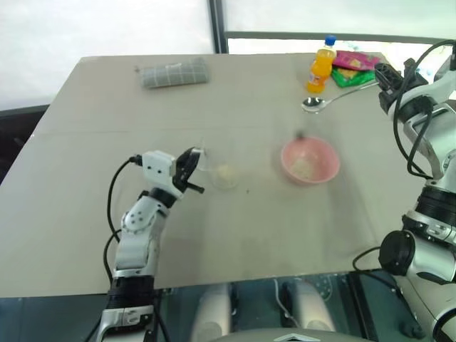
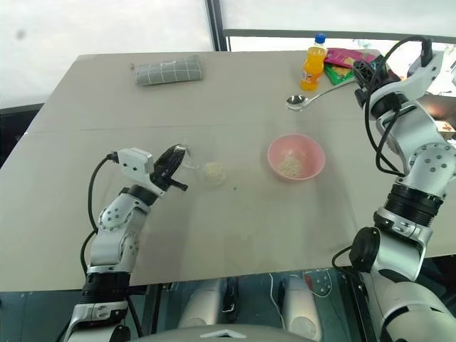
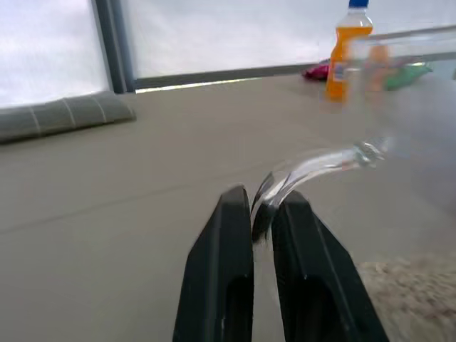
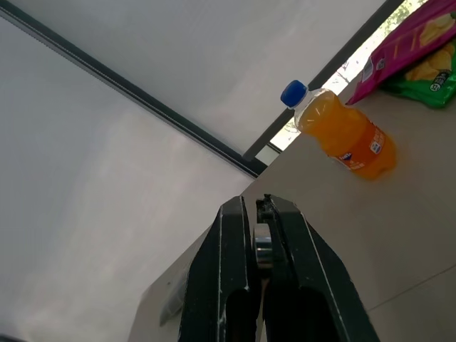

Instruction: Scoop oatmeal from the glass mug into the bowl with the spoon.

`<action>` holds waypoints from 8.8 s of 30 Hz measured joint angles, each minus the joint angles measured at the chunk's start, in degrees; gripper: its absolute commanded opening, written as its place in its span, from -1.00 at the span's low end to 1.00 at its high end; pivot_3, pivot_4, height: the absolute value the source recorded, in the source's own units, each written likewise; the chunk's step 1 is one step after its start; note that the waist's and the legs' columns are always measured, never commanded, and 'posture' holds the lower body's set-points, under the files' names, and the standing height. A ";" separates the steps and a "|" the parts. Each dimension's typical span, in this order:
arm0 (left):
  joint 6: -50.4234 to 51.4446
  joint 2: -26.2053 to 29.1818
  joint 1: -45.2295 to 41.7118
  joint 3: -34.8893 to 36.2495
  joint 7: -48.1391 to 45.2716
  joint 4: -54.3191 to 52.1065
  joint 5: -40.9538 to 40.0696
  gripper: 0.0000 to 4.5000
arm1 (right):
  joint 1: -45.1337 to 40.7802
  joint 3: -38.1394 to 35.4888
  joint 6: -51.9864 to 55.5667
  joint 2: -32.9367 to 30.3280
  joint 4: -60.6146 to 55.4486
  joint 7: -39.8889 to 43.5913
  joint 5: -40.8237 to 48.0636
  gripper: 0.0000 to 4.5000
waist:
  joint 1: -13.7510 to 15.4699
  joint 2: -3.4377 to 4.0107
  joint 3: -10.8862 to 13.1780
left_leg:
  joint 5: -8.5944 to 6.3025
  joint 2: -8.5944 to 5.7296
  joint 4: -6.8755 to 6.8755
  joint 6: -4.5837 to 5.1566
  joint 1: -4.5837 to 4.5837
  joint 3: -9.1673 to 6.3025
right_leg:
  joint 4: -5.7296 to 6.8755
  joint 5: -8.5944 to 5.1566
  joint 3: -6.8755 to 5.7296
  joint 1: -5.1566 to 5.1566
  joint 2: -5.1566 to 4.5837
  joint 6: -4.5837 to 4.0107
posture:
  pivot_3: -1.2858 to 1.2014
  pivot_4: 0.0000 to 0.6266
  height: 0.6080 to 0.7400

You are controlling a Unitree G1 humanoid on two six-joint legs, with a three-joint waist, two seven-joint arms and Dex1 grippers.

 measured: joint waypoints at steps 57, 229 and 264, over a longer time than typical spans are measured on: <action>-17.59 -1.69 -28.99 -11.30 1.28 29.52 16.81 -0.99 | -5.80 34.44 -0.05 -7.84 -10.61 26.06 -21.52 -1.00 | 0.08 -0.03 0.02 | 0.17 -0.33 0.10 -0.24 -1.01 -0.13 | -0.04 0.04 -0.11 -0.89 0.00 0.07 | 0.03 -0.52 0.66; -34.11 -8.77 -30.14 -6.67 11.34 48.12 15.75 -0.99 | -3.48 26.11 5.39 -1.77 -19.65 20.57 -20.73 -1.00 | 0.87 -0.17 0.03 | 0.17 -0.40 0.90 -0.23 -1.05 -0.30 | 0.34 0.17 -0.15 -0.65 -0.07 0.26 | 0.03 -0.52 0.66; -23.58 -6.92 -19.38 -6.89 0.87 29.50 8.80 -0.17 | -1.50 25.78 -3.44 3.86 -10.30 25.52 -38.97 0.66 | 0.02 -0.14 0.02 | 0.18 -0.37 0.89 -0.25 -1.03 -0.30 | 0.37 0.16 -0.14 -0.66 -0.05 0.26 | 0.03 -0.52 0.66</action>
